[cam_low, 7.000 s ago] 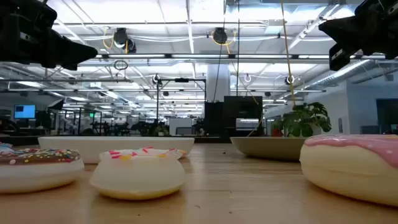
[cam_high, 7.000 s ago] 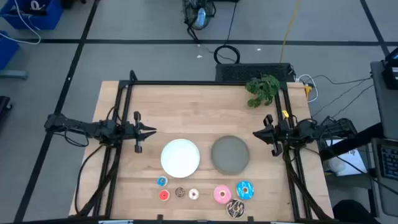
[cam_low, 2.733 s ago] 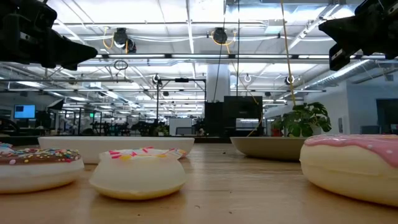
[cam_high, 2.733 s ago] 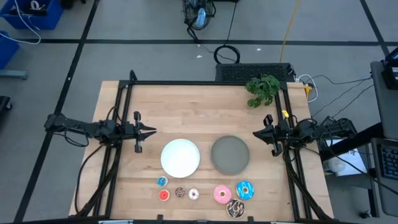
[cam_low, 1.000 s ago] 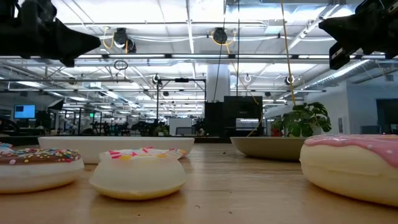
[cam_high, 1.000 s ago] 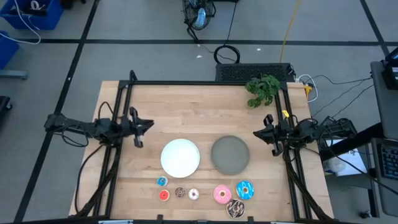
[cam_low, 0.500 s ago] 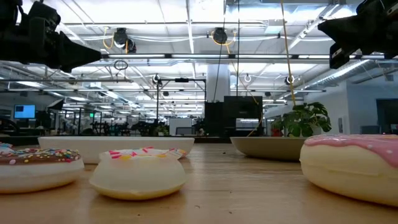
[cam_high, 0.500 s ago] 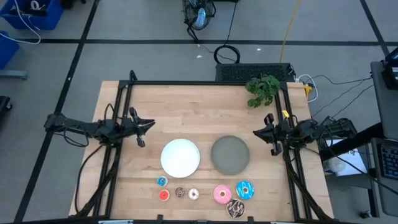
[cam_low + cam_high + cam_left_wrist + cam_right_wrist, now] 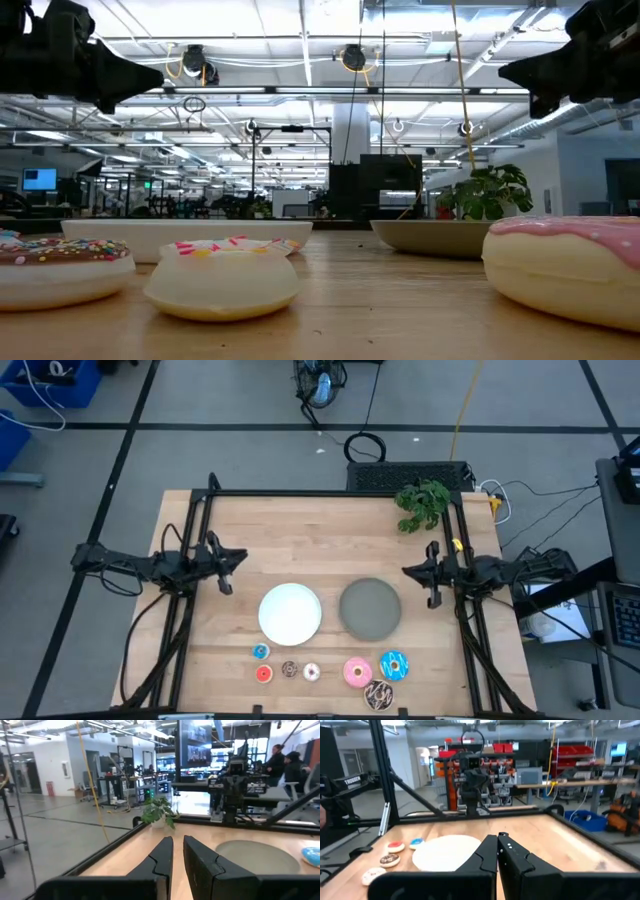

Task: Pick & Place donuts
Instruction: Put the big blue donut on the gray plate

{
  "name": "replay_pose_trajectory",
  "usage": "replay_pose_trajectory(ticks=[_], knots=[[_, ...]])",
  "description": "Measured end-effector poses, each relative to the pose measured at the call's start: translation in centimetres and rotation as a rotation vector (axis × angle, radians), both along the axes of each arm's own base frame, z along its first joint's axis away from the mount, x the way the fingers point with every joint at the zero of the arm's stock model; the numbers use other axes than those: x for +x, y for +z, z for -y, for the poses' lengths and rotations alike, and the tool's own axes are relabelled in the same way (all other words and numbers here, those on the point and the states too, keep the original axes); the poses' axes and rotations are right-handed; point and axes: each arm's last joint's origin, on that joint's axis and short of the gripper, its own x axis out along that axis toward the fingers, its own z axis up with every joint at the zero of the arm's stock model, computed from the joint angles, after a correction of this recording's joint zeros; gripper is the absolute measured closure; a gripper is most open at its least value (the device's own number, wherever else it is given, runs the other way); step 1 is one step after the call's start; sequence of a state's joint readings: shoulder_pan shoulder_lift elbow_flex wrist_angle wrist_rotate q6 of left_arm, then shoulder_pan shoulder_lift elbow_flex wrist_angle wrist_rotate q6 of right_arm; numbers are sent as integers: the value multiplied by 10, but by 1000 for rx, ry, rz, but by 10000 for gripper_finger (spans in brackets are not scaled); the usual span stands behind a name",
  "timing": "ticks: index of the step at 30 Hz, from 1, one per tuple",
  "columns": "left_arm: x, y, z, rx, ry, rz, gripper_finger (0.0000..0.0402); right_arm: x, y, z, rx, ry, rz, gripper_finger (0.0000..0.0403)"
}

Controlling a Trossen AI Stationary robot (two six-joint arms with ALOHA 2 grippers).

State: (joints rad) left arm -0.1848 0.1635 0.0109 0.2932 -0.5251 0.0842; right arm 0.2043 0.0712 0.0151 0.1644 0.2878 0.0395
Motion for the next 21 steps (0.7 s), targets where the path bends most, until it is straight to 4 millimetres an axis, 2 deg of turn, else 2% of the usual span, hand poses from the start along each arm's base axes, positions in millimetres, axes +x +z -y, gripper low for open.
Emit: replay_pose_trajectory(ticks=[8,21], knots=[[0,0,0,14,7,-9,350,4,0,-1,-101,-7,-14,403],[0,-1,0,-10,-12,-7,350,15,4,-3,-164,-14,10,403]])
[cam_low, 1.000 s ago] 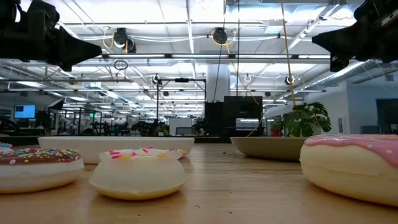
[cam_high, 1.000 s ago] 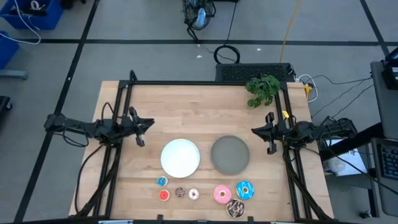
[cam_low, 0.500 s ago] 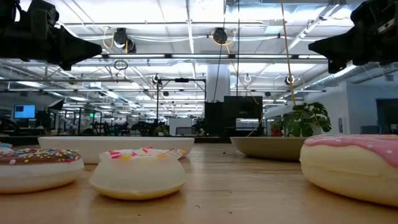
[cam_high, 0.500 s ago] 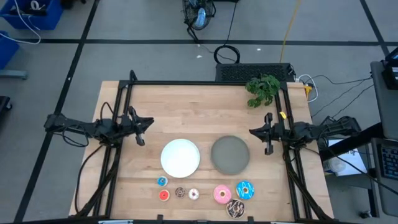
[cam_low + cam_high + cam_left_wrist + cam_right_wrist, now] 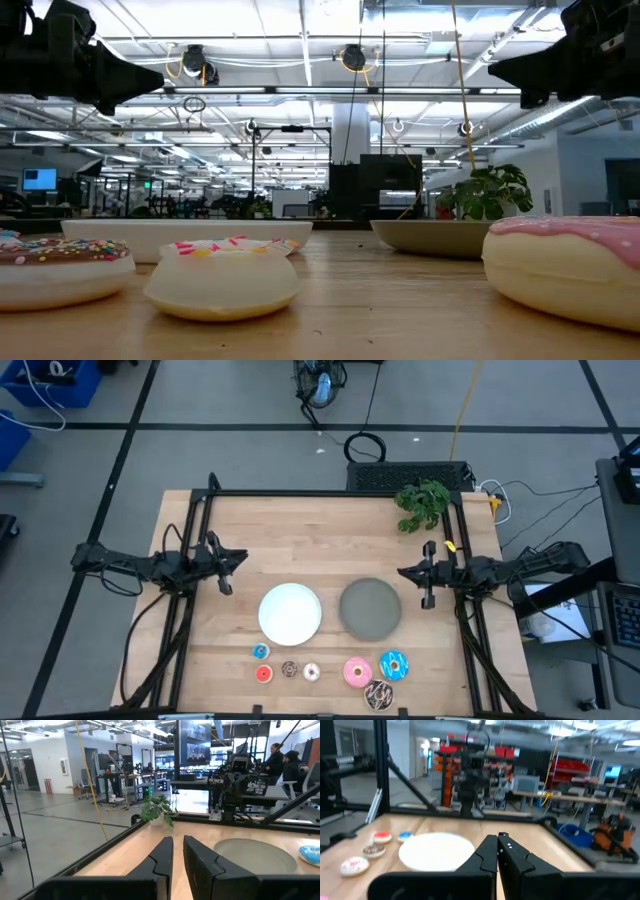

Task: Pick & Place donuts
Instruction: Put the big blue donut on the gray plate

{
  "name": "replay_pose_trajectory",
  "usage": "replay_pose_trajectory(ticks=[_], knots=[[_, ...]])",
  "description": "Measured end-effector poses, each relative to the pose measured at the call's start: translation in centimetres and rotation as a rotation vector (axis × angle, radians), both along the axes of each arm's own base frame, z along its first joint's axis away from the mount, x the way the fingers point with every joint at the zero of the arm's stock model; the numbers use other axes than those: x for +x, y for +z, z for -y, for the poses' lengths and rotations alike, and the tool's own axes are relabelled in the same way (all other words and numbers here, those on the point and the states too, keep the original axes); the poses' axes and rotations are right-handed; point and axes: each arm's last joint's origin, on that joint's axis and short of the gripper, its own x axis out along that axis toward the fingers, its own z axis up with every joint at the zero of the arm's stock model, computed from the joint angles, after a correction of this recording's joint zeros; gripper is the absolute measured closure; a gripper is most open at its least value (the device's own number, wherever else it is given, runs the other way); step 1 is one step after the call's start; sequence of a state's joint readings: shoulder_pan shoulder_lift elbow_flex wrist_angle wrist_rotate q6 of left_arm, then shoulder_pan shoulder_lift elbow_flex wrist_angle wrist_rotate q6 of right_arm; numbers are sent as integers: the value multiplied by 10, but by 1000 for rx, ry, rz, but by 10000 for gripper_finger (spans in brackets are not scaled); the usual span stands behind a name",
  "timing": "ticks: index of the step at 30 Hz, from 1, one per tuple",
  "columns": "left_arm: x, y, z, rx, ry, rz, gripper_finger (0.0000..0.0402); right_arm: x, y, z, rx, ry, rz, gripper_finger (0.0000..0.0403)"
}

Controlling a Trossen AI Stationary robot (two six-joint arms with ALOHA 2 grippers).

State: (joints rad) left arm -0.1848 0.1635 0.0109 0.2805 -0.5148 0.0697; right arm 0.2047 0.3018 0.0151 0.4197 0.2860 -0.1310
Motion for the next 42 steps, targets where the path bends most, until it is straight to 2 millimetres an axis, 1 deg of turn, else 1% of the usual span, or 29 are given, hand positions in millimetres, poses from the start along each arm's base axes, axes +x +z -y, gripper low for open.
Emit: replay_pose_trajectory(ticks=[2,5,8,12,14,18,19,21,23,25,28,30,33,36,40,42], knots=[[0,0,0,0,0,-5,350,2,1,-1,-30,29,8,403],[0,-2,0,-6,-1,-22,350,6,-4,-4,-110,78,-42,403],[0,-3,0,-6,-1,-31,350,9,-4,-6,-112,68,-46,403],[0,1,0,19,-12,7,350,13,-12,-12,-124,106,-128,403],[0,6,2,72,-74,42,350,15,-15,-15,-131,116,-155,403],[-1,12,7,211,-231,92,350,18,-9,-21,-112,45,-180,403],[-1,12,8,225,-246,95,350,19,-6,-24,-119,44,-199,403],[0,11,8,237,-252,80,350,22,8,-32,-132,77,-242,403],[0,11,7,230,-225,75,350,25,32,-41,-104,75,-279,403],[-1,11,6,207,-175,72,350,29,54,-48,-53,11,-339,403],[-1,12,3,178,-94,76,350,37,76,-64,-43,-53,-421,403],[-2,13,2,153,-49,92,350,44,84,-77,-59,-35,-475,403],[-2,13,0,89,-13,99,350,53,95,-104,-70,20,-536,403],[-2,11,0,45,-4,94,350,58,101,-130,-77,40,-653,403],[-2,11,0,20,-8,103,350,62,109,-156,-63,-41,-859,403],[-2,10,0,12,-10,102,350,66,112,-166,-38,-76,-998,403]])
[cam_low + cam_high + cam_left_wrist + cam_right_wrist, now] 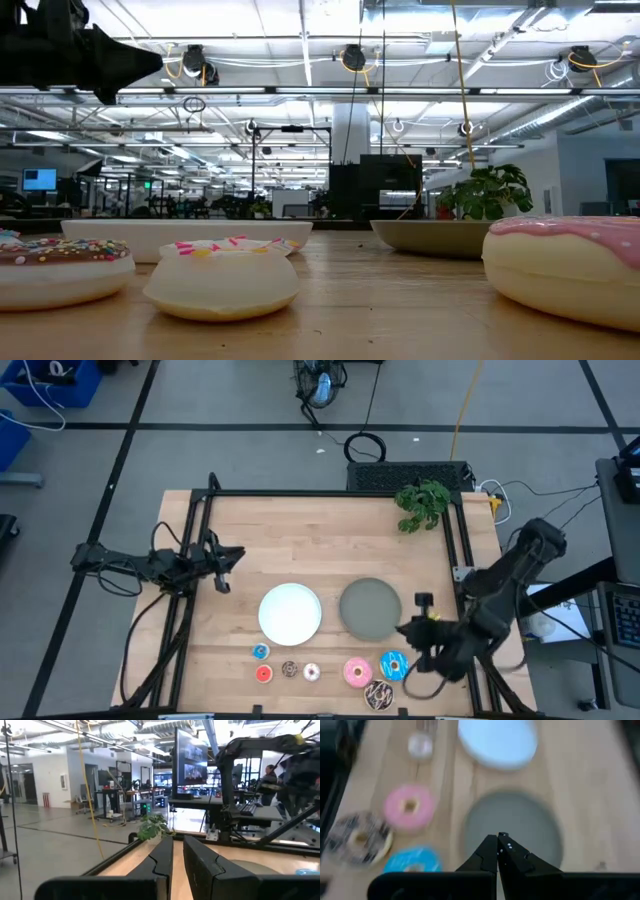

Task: Pick & Place donuts
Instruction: Put the big blue donut on the gray plate

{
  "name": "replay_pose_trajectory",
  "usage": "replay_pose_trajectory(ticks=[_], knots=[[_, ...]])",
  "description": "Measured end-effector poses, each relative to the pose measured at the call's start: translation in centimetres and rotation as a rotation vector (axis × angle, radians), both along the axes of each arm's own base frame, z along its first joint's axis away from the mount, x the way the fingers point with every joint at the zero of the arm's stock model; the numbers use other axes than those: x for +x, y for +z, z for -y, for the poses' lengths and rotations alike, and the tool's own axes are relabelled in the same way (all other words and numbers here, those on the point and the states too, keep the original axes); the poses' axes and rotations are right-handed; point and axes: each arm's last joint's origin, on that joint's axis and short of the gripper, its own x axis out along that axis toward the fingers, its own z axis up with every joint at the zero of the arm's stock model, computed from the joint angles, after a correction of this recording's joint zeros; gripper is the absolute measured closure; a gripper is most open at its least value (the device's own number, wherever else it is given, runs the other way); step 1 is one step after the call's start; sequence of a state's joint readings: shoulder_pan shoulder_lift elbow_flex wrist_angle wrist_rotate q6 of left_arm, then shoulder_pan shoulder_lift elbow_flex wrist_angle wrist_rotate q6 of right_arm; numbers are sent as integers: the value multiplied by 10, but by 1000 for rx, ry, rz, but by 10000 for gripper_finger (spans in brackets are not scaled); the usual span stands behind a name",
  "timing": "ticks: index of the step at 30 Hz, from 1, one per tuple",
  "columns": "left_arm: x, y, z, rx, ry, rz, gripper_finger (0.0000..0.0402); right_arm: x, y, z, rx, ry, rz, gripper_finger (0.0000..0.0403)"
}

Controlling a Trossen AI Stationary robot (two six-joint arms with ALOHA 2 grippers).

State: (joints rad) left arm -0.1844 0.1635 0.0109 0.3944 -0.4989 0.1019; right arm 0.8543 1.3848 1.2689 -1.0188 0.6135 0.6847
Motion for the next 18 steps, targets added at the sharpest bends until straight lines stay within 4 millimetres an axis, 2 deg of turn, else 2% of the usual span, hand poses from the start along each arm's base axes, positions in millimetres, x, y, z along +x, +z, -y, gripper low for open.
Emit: replay_pose_trajectory(ticks=[5,10,14,18], knots=[[0,-1,0,5,1,-11,350,10,-10,-19,10,-39,-300,403],[0,-1,0,1,0,-10,350,19,-29,-31,33,-23,-357,395],[1,-3,0,-11,-3,-22,350,25,-38,-36,55,2,-367,351],[1,-4,0,-25,-7,-28,350,27,-42,-38,57,33,-348,278]])
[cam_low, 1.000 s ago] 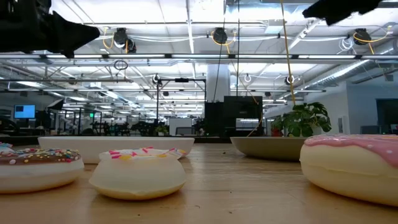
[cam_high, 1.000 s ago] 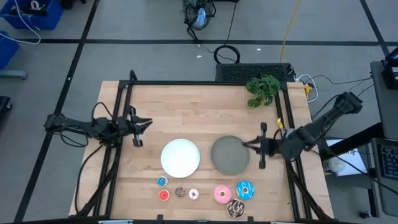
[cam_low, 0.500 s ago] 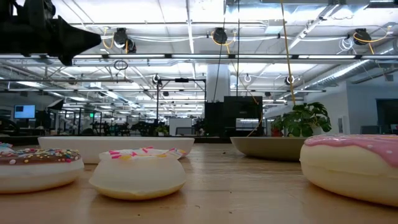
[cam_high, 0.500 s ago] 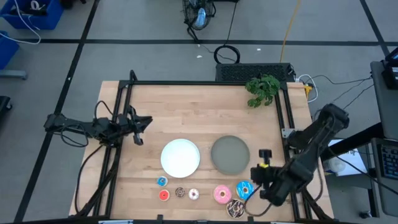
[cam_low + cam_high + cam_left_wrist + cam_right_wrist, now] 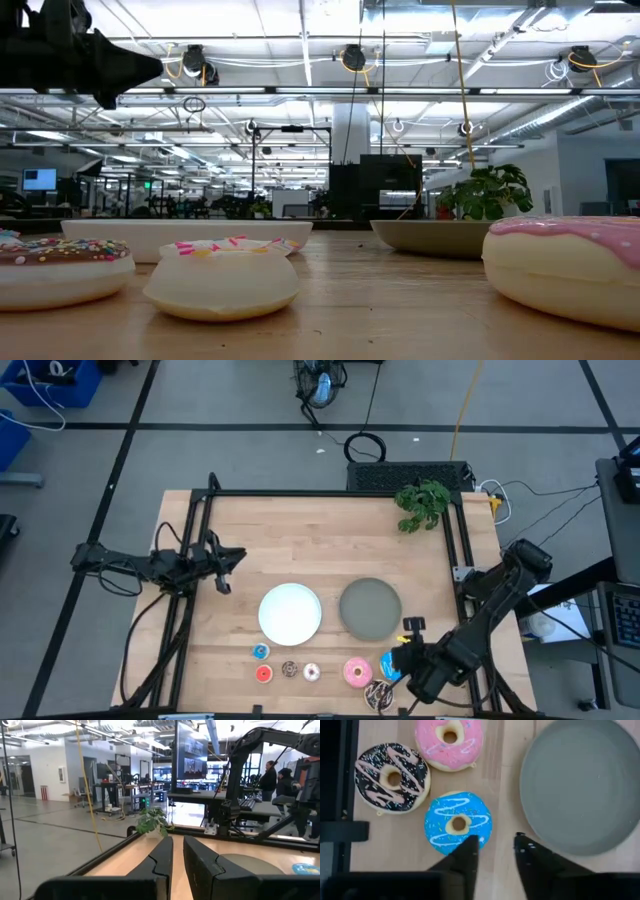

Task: Pick & Place donuts
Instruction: Put the big blue donut on the gray plate

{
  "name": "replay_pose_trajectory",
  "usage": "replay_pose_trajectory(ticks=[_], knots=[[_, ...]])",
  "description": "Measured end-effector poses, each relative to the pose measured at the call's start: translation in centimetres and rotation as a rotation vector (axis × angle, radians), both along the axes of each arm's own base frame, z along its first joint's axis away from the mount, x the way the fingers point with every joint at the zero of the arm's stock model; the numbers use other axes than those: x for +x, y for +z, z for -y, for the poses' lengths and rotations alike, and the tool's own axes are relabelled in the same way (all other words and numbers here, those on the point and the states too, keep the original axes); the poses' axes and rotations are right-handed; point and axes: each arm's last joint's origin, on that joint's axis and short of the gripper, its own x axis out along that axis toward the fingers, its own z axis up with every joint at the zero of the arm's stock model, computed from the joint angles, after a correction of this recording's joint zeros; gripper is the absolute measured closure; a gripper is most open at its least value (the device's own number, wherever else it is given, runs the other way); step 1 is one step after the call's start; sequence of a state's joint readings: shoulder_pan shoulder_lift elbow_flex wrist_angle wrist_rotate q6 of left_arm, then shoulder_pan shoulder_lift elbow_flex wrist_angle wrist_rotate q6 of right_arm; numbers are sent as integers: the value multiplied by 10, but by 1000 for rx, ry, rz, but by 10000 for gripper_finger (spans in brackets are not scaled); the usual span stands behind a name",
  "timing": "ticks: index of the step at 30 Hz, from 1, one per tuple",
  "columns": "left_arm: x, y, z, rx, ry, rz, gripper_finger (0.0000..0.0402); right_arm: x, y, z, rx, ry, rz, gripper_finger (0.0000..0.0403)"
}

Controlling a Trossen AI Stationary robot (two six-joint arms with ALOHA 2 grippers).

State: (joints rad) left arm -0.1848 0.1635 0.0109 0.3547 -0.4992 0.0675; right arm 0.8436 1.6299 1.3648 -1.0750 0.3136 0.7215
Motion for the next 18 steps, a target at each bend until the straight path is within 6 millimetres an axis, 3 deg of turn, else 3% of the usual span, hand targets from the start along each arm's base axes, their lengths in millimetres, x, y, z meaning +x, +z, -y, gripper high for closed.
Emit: replay_pose_trajectory(ticks=[4,8,18], knots=[[0,-2,0,-6,-1,-18,350,4,-3,-1,29,6,27,210],[0,-2,0,-7,-2,-16,350,6,-13,0,57,-32,38,171],[0,1,0,9,3,8,350,6,-52,12,140,-77,-44,169]])
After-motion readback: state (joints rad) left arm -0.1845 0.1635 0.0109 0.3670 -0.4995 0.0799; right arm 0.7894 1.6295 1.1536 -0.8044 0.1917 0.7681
